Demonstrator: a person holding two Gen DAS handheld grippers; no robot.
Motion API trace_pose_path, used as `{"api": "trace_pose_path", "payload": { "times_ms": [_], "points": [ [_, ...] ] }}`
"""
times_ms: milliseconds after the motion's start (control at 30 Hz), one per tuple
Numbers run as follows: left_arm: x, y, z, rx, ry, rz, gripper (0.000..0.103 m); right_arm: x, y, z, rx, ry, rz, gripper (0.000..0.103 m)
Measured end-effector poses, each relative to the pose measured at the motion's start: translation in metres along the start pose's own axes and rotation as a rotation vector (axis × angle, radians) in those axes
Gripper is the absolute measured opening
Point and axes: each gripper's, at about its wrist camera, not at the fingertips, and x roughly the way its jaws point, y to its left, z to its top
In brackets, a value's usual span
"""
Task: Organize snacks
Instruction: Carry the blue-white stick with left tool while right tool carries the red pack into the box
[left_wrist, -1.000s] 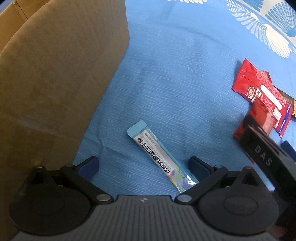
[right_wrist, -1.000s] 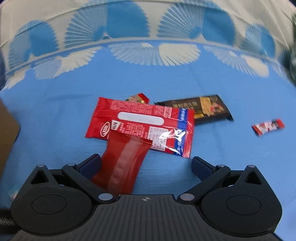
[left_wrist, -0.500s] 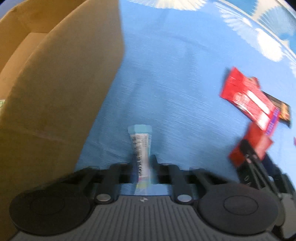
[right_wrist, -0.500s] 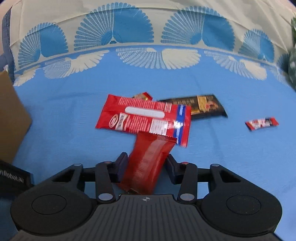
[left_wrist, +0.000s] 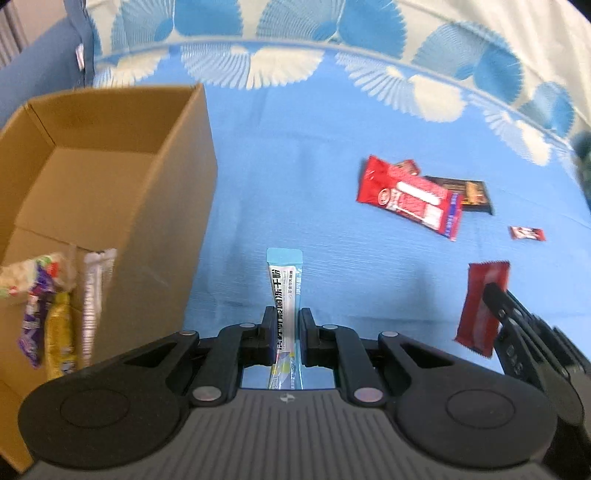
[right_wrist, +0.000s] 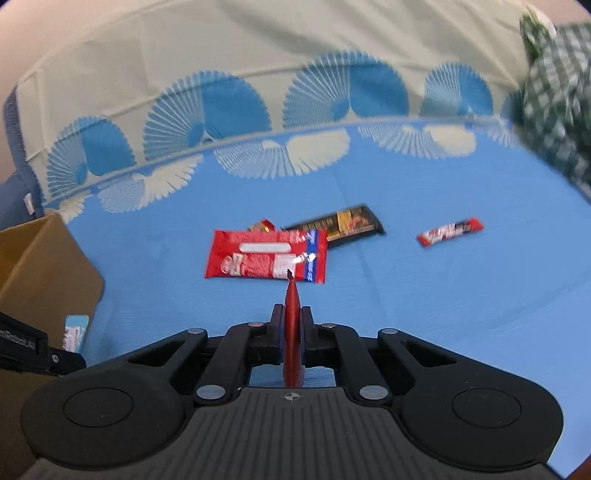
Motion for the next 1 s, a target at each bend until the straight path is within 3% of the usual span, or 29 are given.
{"api": "trace_pose_path", "payload": {
  "times_ms": [233, 433, 767, 1000],
  "points": [
    [-0.065, 0.026, -0.021, 0.053, -0.084, -0.035, 0.012, -0.059, 0.022, 0.003, 0.000, -0.058, 0.021, 0.007],
    [-0.131, 0.081, -0.046, 0.057, -0.197, -0.034, 0.012, -0.140, 0.058, -0.006, -0.046, -0.137, 0.088, 0.007],
    [-0.204, 0.195, -0.109, -0.061, -0.281, 0.024, 0.012, -0.239, 0.127, -0.053, -0.108, -0.137, 0.205, 0.007],
    [-0.228, 0.240, -0.144, -0.124, -0.311, 0.021, 0.012, -0.275, 0.182, -0.085, -0.201, -0.105, 0.297, 0.007]
  ]
}}
